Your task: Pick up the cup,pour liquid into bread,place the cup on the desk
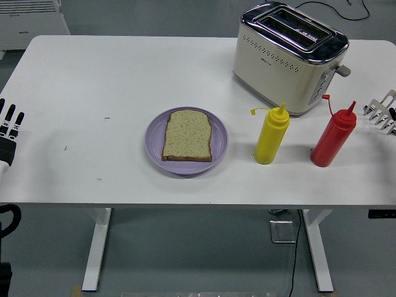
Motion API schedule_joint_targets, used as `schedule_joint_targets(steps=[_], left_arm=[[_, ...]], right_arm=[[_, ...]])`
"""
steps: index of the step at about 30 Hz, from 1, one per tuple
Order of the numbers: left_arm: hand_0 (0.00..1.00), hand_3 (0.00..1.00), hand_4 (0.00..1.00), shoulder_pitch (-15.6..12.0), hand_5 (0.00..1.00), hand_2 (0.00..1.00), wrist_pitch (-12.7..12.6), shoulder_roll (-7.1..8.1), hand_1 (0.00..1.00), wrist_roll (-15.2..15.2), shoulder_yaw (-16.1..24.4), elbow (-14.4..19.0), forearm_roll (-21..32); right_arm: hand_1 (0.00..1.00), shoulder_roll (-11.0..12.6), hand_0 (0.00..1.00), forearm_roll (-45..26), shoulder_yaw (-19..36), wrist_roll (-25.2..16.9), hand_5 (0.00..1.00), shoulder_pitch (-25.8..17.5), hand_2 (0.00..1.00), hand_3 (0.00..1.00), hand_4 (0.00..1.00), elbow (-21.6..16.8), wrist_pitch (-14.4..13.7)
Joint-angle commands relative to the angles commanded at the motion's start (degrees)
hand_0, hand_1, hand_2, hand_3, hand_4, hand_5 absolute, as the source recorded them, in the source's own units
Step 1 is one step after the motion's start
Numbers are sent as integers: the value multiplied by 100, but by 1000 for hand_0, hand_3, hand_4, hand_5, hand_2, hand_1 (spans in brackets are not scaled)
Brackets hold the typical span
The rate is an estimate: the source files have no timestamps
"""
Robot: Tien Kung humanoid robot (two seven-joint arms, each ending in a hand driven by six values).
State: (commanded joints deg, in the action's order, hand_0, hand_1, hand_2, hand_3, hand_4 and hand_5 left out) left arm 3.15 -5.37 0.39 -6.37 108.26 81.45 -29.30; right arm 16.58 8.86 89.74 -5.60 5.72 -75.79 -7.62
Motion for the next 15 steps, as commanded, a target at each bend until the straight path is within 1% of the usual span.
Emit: schedule_joint_targets(steps=[15], left_arm=[[803, 719, 614, -20, 998, 785, -2, 13, 780, -15, -58, 0, -9]], right_arm=[[709, 7, 764, 52, 92, 24, 687, -42, 736, 752, 572, 4, -32]])
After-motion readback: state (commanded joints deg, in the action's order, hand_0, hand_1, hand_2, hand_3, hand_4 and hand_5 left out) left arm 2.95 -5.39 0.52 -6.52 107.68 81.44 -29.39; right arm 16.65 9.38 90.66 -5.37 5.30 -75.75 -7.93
